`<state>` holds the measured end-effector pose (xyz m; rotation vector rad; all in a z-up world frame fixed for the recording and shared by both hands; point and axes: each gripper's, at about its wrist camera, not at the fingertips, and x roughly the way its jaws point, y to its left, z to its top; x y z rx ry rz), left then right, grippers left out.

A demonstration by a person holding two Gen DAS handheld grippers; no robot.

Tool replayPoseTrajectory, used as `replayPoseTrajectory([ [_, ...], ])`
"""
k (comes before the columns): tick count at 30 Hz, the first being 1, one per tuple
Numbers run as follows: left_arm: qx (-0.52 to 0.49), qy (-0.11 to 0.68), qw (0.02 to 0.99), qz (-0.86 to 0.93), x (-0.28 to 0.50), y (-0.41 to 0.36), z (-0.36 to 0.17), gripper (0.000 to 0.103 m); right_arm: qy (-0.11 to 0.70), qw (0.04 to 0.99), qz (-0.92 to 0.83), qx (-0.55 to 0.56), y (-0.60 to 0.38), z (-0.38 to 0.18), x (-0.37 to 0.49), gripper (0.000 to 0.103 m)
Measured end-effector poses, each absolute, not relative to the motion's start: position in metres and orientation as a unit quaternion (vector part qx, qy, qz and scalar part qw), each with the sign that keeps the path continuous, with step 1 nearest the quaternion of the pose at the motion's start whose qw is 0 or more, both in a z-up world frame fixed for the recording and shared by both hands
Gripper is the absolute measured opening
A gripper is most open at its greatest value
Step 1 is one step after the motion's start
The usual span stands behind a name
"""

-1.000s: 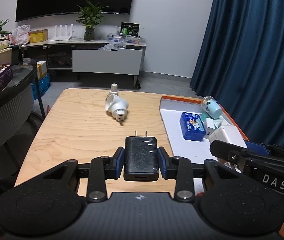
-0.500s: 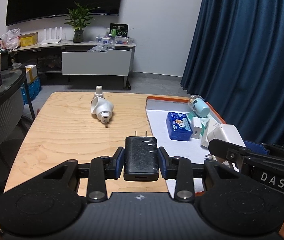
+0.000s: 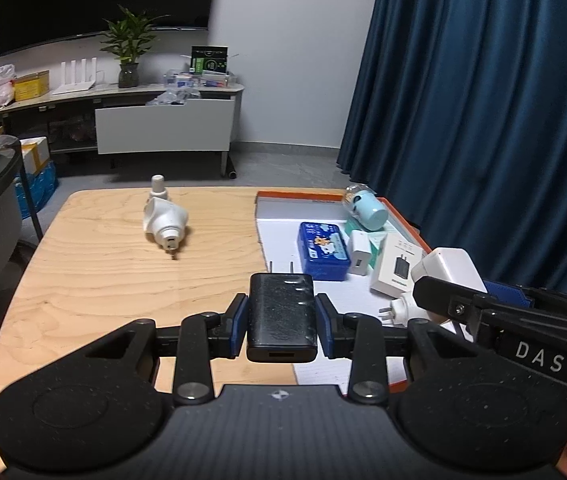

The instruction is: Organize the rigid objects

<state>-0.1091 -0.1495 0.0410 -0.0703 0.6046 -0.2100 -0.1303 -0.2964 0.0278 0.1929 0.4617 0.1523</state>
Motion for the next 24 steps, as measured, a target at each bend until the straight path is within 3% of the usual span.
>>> replayPoseTrajectory([
  [24, -0.028, 0.307, 0.94, -0.149, -0.08, -0.194, 0.039, 0.036, 0.229, 0.966, 0.014, 0.117, -0.345, 0.023, -0.118, 0.051],
])
